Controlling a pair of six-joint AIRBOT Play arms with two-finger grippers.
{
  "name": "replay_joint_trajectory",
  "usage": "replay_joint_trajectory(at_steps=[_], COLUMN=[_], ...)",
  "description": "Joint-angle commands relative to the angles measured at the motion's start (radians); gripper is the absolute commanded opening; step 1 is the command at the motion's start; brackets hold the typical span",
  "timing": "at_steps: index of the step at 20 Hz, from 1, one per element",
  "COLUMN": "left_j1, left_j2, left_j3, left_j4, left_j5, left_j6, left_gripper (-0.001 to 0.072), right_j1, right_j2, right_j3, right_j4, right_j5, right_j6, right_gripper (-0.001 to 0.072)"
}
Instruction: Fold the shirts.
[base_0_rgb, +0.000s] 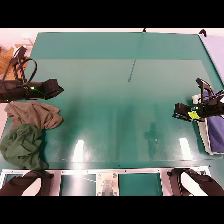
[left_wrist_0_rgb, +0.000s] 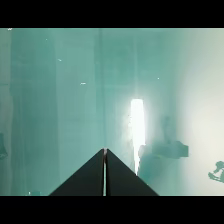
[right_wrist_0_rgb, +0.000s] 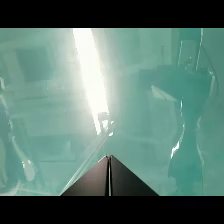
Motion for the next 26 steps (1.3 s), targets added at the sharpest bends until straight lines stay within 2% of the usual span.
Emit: replay_joint_trajectory(at_steps=[1, 13, 17, 18, 19, 20, 21, 23, 24, 25, 26], left_j1=[0.0, 0.0, 0.0, 0.0, 0.0, 0.002, 0.011, 0.065, 0.111, 0.162, 0.214], left_j2=[-0.001, -0.001, -0.001, -0.001, -0.001, -0.001, -0.002, -0.01, -0.024, -0.04, -0.059], left_j3=[0.001, 0.001, 0.001, 0.001, 0.001, 0.001, 0.001, 0.0, 0.0, 0.0, -0.003], left_j4=[0.0, 0.0, -0.003, 0.011, 0.067, 0.192, 0.338, 0.661, 0.775, 0.808, 0.807], left_j5=[0.0, 0.001, 0.091, 0.112, 0.131, 0.147, 0.146, 0.118, 0.102, 0.093, 0.094], left_j6=[0.0, 0.0, 0.001, 0.025, 0.067, 0.082, 0.056, -0.064, -0.108, -0.105, -0.106], left_gripper=[0.0024, 0.0025, 0.0024, 0.0024, 0.0024, 0.0024, 0.0024, 0.0025, 0.0028, 0.0291, 0.0668], right_j1=[0.001, 0.001, 0.001, 0.001, 0.001, 0.001, 0.001, 0.001, 0.001, 0.001, 0.001], right_j2=[0.001, 0.001, 0.001, 0.001, 0.001, 0.001, 0.0, 0.0, 0.0, 0.0, 0.0], right_j3=[0.0, 0.0, 0.0, 0.0, 0.0, 0.0, 0.0, 0.0, 0.0, 0.0, 0.0], right_j4=[0.0, 0.0, 0.0, 0.0, 0.0, 0.001, 0.001, 0.0, 0.001, 0.001, 0.001], right_j5=[0.0, 0.0, 0.0, 0.0, 0.0, -0.003, -0.015, -0.034, -0.044, -0.056, -0.058], right_j6=[0.0, 0.0, 0.0, 0.0, 0.0, 0.0, 0.0, 0.0, 0.0, 0.0, 0.0], right_gripper=[0.0018, 0.0018, 0.0019, 0.0018, 0.0018, 0.0018, 0.0018, 0.0018, 0.0018, 0.0018, 0.0018])
